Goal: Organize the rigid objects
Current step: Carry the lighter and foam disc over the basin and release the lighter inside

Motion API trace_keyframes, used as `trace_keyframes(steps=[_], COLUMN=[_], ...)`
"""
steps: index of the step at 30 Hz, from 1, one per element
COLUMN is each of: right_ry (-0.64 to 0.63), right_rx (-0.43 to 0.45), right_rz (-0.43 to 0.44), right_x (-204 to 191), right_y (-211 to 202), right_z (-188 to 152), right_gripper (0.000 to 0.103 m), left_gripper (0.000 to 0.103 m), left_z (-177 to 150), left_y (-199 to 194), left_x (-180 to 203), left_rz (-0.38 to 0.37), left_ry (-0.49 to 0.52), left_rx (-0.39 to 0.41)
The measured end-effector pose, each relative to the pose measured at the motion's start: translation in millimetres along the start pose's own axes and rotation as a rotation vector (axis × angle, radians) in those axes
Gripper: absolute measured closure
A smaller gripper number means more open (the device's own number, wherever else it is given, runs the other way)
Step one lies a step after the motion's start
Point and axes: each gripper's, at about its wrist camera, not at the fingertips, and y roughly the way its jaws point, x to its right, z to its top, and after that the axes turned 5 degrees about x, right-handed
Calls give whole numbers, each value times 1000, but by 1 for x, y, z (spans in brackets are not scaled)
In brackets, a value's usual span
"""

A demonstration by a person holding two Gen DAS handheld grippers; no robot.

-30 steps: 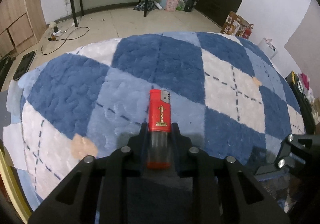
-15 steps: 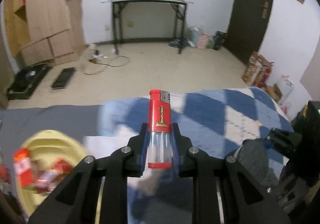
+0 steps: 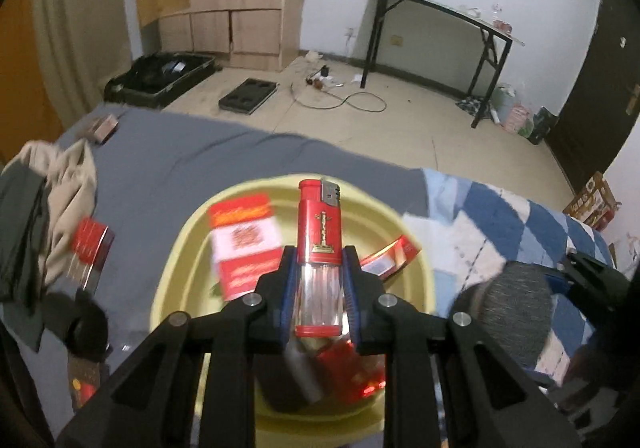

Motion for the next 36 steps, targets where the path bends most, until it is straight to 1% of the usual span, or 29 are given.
trace_keyframes(steps=[3,6,8,10,12,14,18,22,24,25,26,27,28,29,30,31,33,34,36], right_ry=[-8,19,21,6,2,11,28,38,43,44,46,47,50,52,54,57,69,77,92], right_rx=[-27,-37,-48,-60,-78,-70,-61,-68,-69,-65,-62,-54,-48,-42,-36,-30,-9,4,20], right_rz=[-17,-42,-56,-66,-71,-78,-84,-78,-64,-57,-50,-45,-46,-48,-49,-52,-54,-59,-72], right_x=[-6,2,-6,-9,-13,-15,-14,-11,-11,-11,-12,-14,-14,-15,-15,-15,-13,-11,-6], right_y=[24,46,60,71,82,88,97,103,103,102,101,99,97,95,91,87,75,66,48], right_z=[-1,5,12,15,15,16,18,16,16,17,17,17,18,18,19,19,19,19,18], right_gripper=[34,34,34,33,33,33,33,32,30,23,14,11,8,6,5,1,0,0,0], left_gripper=[79,79,79,79,79,79,80,79,79,77,73,55,31,21,8,5,4,0,0], left_z=[-21,-35,-40,-44,-49,-54,-56,-56,-55,-54,-54,-53,-52,-50,-49,-46,-39,-35,-26], left_y=[-4,5,12,20,30,39,49,51,53,53,54,55,54,50,45,41,30,22,4], left_x=[-27,-51,-60,-64,-66,-71,-77,-77,-76,-75,-73,-72,-70,-67,-64,-62,-57,-55,-47], left_rz=[9,19,30,27,13,18,0,3,19,27,30,36,45,39,32,39,57,58,60], left_ry=[-63,-135,-162,-185,-211,-223,-266,-275,-283,-286,-284,-277,-265,-261,-259,-252,-245,-251,-261], left_rx=[-22,-56,-82,-87,-112,-127,-124,-121,-122,-128,-136,-139,-133,-113,-94,-83,-60,-41,6])
